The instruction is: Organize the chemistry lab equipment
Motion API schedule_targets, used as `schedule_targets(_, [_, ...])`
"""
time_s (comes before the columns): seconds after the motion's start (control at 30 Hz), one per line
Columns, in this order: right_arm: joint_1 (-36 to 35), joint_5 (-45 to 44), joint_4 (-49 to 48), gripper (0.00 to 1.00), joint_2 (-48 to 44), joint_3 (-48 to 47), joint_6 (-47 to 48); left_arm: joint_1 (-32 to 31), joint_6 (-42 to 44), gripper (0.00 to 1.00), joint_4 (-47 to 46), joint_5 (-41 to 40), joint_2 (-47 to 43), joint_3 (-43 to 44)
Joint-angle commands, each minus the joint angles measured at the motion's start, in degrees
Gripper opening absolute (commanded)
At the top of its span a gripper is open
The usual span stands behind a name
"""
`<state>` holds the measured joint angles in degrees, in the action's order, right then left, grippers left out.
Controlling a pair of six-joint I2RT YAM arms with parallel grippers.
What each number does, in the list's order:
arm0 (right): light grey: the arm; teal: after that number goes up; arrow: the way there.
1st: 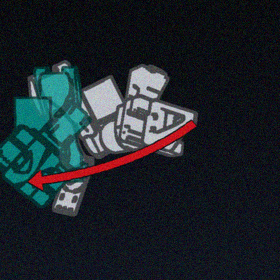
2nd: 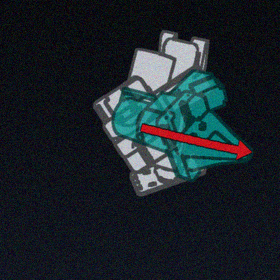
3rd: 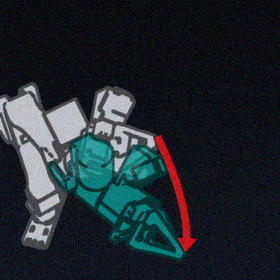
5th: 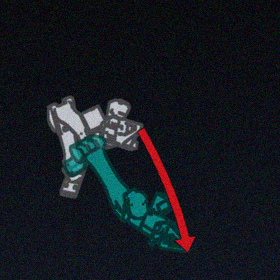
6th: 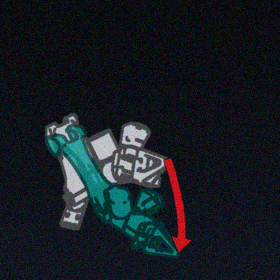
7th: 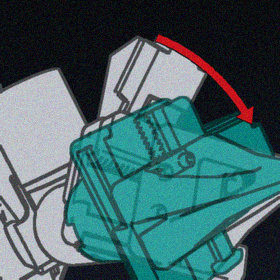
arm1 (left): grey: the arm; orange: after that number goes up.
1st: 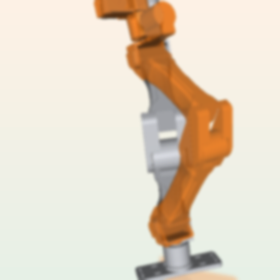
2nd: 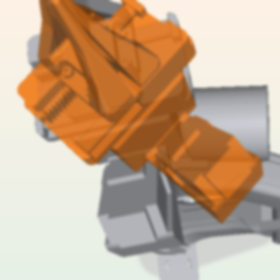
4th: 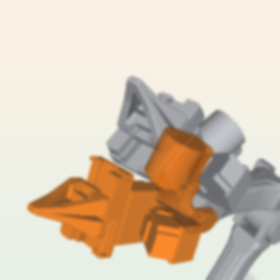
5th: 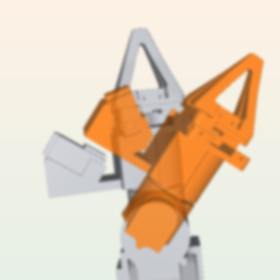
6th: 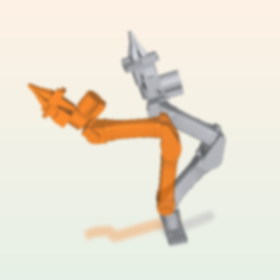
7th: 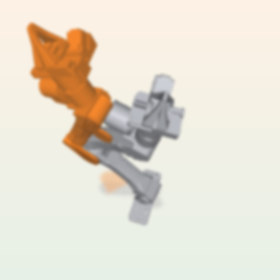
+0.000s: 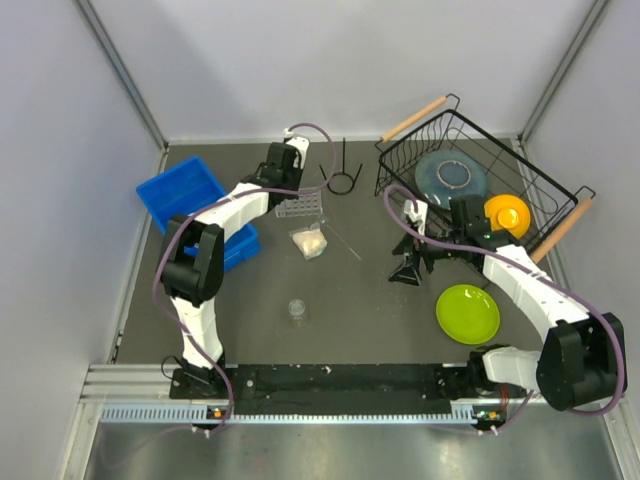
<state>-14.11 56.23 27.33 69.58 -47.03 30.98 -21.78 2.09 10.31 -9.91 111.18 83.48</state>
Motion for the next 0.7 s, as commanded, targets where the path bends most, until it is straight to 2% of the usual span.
schedule_targets(0.0, [0.40, 0.46, -0.17, 0.83, 0.20, -2.55, 1.54, 0.33, 0.64, 0.11, -1.52, 0.33, 0.62, 1.25])
schedule_targets(0.53, [0.31, 0.20, 0.44, 0.83, 0.47, -2.81, 2.15, 0.33, 0.11, 0.30, -0.90, 0.33, -0.52, 1.16])
schedule_targets(0.67, [0.31, 0.20, 0.70, 0.83, 0.47, -2.81, 2.42, 0.42, 0.20, 0.31, -0.81, 0.16, -0.43, 1.24])
